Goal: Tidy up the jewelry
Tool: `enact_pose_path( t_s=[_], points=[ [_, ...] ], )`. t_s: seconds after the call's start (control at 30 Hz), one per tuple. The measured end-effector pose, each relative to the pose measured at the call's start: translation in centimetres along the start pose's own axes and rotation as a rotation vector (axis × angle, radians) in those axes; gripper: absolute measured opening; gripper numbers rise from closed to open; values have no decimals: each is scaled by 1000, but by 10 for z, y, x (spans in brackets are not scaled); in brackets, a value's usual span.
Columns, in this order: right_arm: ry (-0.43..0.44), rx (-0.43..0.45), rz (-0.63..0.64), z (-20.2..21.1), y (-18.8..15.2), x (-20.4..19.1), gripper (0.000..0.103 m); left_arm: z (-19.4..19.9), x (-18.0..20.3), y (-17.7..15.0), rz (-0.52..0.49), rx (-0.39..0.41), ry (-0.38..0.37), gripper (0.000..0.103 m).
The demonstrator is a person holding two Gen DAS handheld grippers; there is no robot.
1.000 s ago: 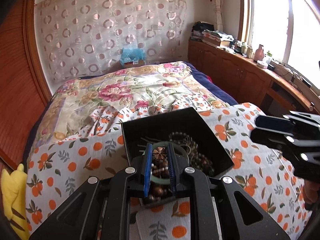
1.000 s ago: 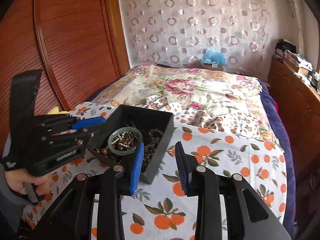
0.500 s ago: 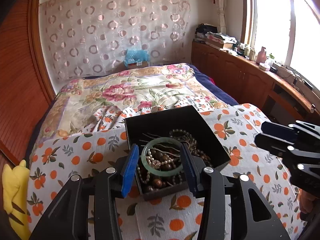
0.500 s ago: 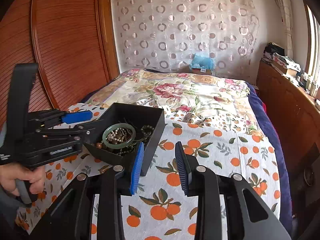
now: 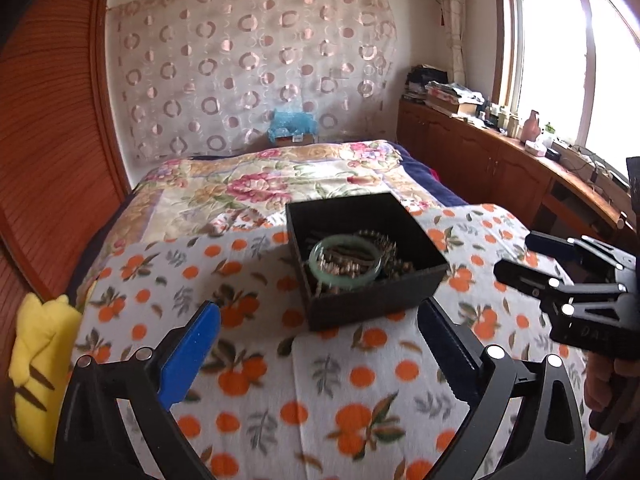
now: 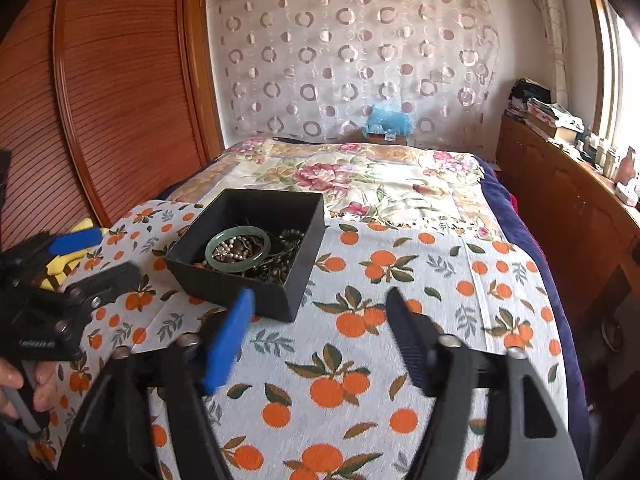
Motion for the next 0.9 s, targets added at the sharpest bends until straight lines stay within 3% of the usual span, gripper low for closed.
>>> enact_pose_path(
  t_s=[0.13,0.23,0.53,0.9],
  points=[
    [-3,31,-24,17,-6,-2,94,20,2,-9,9,17,5,95],
    [-15,65,-33,33,-7,-4,97,40,8,-13,-3,40,7,95],
    [-26,187,-46,95,-13,-9,99,85,17,-26,0,108,66,95],
    [-38,210,-88,117,-21,-4,99,110,24,-27,8,147,62,95]
  ],
)
Point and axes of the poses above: each gripper's, at about its wrist camera, not at the fingertips, and z roughly against the way its jaws point, x to its right, y to its top, the point moved 7 cm from there along -z, roughly the way its jaws point, and after that the axes turned 12 degrees about -y, right-handed, at the moved point
